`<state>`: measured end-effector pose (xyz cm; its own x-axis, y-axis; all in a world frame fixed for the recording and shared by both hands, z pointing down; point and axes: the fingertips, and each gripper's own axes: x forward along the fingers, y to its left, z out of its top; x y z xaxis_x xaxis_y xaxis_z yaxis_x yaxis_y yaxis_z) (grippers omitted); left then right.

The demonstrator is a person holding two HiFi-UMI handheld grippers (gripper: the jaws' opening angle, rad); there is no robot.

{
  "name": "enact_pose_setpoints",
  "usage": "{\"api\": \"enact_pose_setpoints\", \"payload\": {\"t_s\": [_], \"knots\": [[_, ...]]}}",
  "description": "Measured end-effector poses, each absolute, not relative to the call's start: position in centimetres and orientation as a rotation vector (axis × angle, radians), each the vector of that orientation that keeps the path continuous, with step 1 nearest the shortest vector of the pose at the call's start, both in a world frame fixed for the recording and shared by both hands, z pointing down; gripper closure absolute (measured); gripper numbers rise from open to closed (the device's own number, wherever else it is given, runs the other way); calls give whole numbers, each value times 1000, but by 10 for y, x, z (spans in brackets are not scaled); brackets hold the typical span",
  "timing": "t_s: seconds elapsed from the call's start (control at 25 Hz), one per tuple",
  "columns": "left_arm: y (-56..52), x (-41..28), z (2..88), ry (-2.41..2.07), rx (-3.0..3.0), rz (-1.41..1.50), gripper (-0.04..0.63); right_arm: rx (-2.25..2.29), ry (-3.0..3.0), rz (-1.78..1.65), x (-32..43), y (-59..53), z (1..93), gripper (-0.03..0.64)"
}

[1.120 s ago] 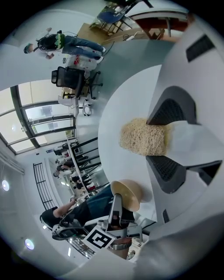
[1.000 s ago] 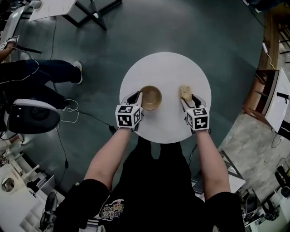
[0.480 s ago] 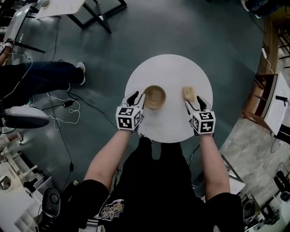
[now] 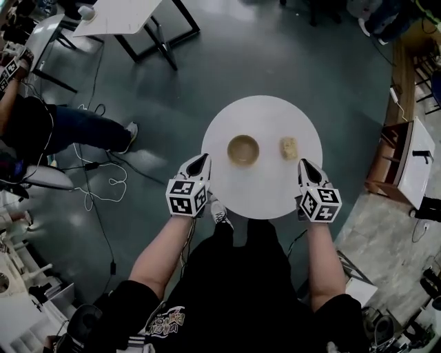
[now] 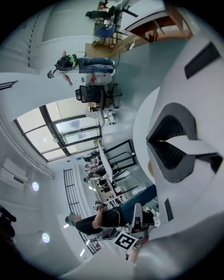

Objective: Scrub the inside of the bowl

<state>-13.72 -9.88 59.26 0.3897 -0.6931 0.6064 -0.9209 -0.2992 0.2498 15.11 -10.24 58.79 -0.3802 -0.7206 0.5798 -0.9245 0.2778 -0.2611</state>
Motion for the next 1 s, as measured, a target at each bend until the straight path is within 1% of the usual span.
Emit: {"api": "enact_pose_setpoints", "payload": {"t_s": [0.2, 0.44, 1.0], "knots": [[-75, -141, 555, -1339, 2128, 494, 589, 1487, -2287, 788, 121, -79, 547, 595], [-36, -145, 530, -1293, 2167, 481, 589, 1497, -2347, 779, 89, -41, 512, 595], [36, -147, 508, -1143, 2259, 464, 589, 1532, -2364, 771, 35, 44, 489, 595]]}}
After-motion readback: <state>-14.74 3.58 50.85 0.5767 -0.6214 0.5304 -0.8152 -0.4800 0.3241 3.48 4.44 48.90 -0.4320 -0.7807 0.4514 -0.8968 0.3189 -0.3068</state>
